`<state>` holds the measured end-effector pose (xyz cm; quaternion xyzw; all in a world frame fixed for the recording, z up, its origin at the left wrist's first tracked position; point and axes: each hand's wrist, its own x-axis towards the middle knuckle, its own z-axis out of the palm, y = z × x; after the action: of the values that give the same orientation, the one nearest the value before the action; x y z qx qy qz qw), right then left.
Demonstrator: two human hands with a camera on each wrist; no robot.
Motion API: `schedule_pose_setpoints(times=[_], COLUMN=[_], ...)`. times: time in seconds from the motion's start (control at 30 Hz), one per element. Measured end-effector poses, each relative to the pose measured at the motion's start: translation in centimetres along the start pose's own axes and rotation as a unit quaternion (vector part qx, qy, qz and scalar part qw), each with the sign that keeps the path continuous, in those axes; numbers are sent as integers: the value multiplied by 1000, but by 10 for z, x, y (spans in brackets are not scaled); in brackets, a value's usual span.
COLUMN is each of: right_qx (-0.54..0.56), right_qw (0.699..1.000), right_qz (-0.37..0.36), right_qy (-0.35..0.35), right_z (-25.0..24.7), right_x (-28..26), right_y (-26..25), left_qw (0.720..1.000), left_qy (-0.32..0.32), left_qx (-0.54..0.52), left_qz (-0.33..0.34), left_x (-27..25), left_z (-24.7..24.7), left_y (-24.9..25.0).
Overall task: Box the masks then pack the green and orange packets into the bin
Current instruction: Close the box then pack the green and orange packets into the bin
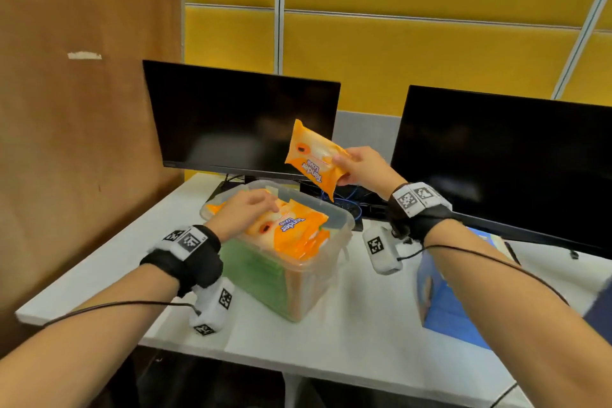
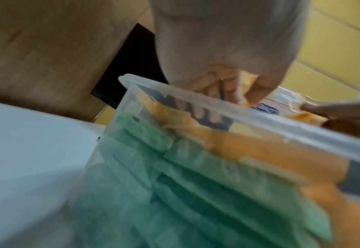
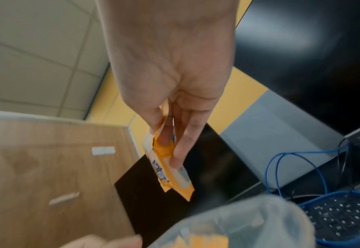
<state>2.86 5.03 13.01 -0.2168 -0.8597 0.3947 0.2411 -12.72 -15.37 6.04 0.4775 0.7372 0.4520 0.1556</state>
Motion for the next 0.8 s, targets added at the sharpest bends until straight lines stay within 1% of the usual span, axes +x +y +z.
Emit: schedule_pose_setpoints(times=[0.03,0.07,0.13,0.17,0.2,0.27,0.37,0.4,0.47,0.5,0.6,0.67,0.7,0.73,0.8], right_qx=[-13,-30,-105,-153,-189,-217,-254,-243,-217,-221,-256,-279,-308,-349,-411], right_qw=[1000,999,994,988,982,976,966,968,975,973,958,952,943,928,898], right_qz=[2,0,-10,-14,-7,10,-6,-12,-19,-17,7,6,2,4,21], right_qy=[-11,-18,-11,-10,-12,-20,-49,-55,-52,-59,-128,-128,-124,-129,-155], right_z=[9,18,31,36,39,44,44,44,43,43,45,48,50,52,59], right_x=[-1,-3,-1,1,3,6,12,14,18,20,19,20,21,21,21], right_y=[-2,-4,-5,-3,-2,-1,-8,-11,-15,-14,-8,-1,2,3,8], left_qw=[998,991,962,946,935,923,902,898,897,899,901,898,898,899,899], left_qy=[34,42,16,2,-12,-54,-113,-124,-128,-123,-119,-125,-125,-121,-104], left_qx=[50,123,271,324,355,378,406,410,409,408,406,409,408,408,412], left_qz=[-5,-8,-16,-24,-29,-51,-94,-101,-107,-105,-98,-102,-105,-107,-108], left_x=[3,5,8,9,11,15,21,22,23,23,25,26,27,28,28], left_z=[6,12,21,23,25,27,29,29,29,29,29,30,29,29,31], left_y=[-3,-4,-4,-3,-1,3,1,0,-2,-3,-3,-4,-5,-5,-3])
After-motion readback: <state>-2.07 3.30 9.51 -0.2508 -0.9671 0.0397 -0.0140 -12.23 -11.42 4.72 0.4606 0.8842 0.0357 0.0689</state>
